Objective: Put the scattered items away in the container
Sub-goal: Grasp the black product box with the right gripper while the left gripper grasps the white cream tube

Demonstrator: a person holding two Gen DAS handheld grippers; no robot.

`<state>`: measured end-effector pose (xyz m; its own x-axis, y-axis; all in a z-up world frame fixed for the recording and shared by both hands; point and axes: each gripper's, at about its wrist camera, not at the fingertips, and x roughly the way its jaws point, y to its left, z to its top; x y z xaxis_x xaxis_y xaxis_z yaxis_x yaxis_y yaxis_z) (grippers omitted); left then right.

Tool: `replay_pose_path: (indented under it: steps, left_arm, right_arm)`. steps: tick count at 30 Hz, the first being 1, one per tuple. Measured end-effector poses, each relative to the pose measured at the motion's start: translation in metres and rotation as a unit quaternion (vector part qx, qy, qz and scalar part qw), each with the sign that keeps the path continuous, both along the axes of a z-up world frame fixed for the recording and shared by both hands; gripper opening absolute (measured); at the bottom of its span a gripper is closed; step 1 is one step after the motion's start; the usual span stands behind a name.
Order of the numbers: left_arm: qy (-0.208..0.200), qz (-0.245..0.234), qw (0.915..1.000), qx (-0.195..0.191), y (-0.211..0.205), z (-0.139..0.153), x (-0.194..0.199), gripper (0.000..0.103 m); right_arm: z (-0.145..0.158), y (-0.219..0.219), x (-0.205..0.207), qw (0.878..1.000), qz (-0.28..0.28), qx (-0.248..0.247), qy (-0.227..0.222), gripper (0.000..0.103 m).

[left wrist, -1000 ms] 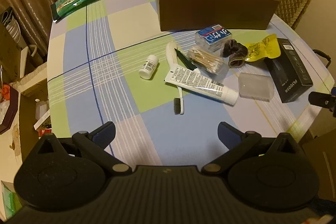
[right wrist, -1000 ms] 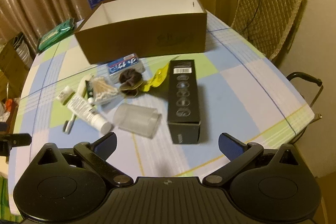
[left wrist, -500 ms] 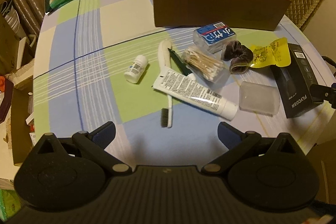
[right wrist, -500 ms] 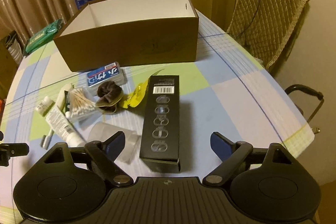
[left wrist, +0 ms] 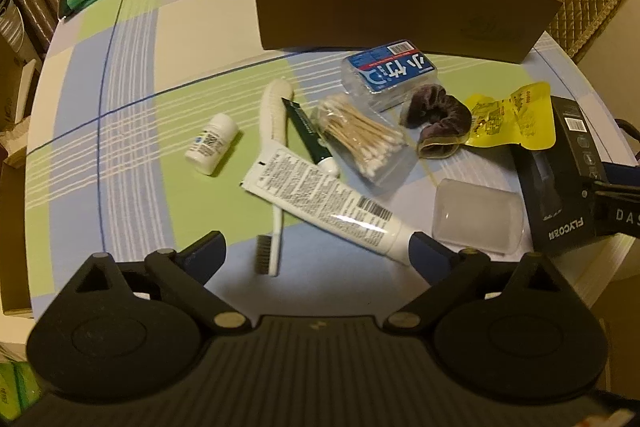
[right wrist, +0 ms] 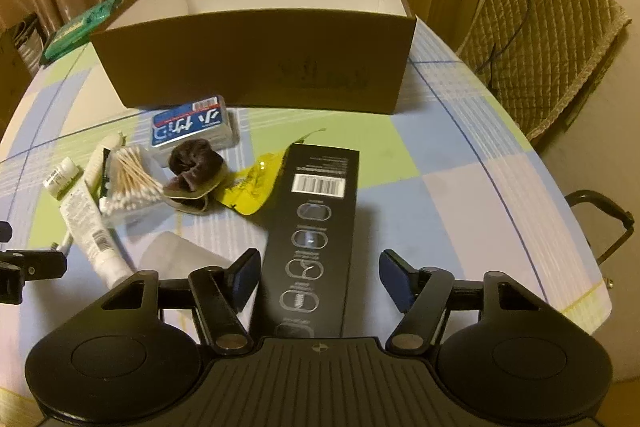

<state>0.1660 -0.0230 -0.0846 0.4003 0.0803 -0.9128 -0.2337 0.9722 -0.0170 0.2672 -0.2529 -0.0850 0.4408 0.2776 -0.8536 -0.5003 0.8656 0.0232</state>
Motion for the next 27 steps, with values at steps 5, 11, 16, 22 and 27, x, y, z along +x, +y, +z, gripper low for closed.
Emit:
replay_pose_path:
  steps: [5,11,16,22,27]
  left_arm:
    - [0.005,0.013,0.9998,-0.012,-0.005,-0.005,0.006,0.092]
    - [0.010,0.043,0.9987,-0.024,-0.010,-0.010,0.011,0.087]
    - [0.011,0.089,0.9953,-0.037,-0.009,-0.018,0.016,0.075]
    - [0.013,0.139,0.9892,-0.043,-0.010,-0.030,0.026,0.072]
    - [0.024,0.167,0.9849,-0.040,-0.012,-0.044,0.034,0.060]
  right_arm:
    - [-0.003,-0.002,0.013,1.000,0.022,-0.014,0.005,0.043]
    - [-0.006,-0.013,0.030,0.998,0.047,-0.048,-0.009,0.042]
    - [-0.007,-0.029,0.051,0.997,0.056,-0.054,-0.011,0.042]
    - [-0.006,-0.034,0.065,0.994,0.089,-0.060,-0.015,0.042]
    - [-0.007,-0.038,0.078,0.992,0.114,-0.053,-0.012,0.042]
